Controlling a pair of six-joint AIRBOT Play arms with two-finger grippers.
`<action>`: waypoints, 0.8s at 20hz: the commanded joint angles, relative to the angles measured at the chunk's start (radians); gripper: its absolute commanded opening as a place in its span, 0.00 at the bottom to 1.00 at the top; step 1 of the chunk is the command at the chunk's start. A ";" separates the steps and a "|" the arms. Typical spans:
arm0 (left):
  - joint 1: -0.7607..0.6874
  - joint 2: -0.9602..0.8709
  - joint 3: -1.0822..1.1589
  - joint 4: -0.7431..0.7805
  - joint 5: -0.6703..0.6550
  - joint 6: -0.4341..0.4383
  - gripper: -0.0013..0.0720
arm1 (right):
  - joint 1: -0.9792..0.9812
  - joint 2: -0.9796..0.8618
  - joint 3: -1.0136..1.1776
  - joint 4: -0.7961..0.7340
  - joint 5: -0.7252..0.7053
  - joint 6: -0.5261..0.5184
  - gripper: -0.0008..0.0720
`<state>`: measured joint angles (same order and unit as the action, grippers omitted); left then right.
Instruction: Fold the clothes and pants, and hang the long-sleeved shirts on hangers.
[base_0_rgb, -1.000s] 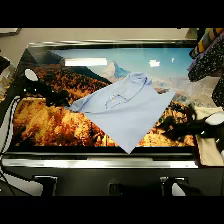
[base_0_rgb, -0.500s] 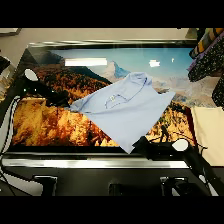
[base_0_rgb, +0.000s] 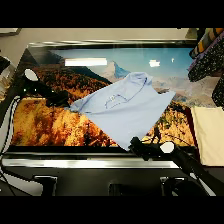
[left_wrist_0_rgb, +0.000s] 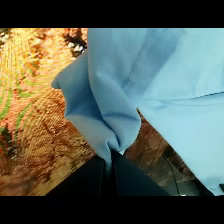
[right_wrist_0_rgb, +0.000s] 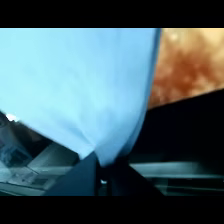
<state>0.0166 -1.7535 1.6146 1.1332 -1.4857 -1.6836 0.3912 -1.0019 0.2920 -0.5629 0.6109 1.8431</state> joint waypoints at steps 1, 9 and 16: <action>0.001 0.003 0.001 0.000 0.002 0.007 0.04 | 0.012 -0.004 0.035 0.031 -0.034 -0.056 0.05; 0.072 0.130 0.280 -0.116 0.012 0.064 0.04 | -0.276 0.194 0.510 -0.124 0.185 -0.168 0.05; 0.232 0.548 0.462 -0.158 0.104 0.023 0.04 | -0.547 0.312 1.247 -0.231 0.518 -0.251 0.05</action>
<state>0.1879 -1.3777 2.0396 0.9924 -1.4456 -1.6520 -0.0620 -0.7273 1.2644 -0.7166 0.9859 1.6188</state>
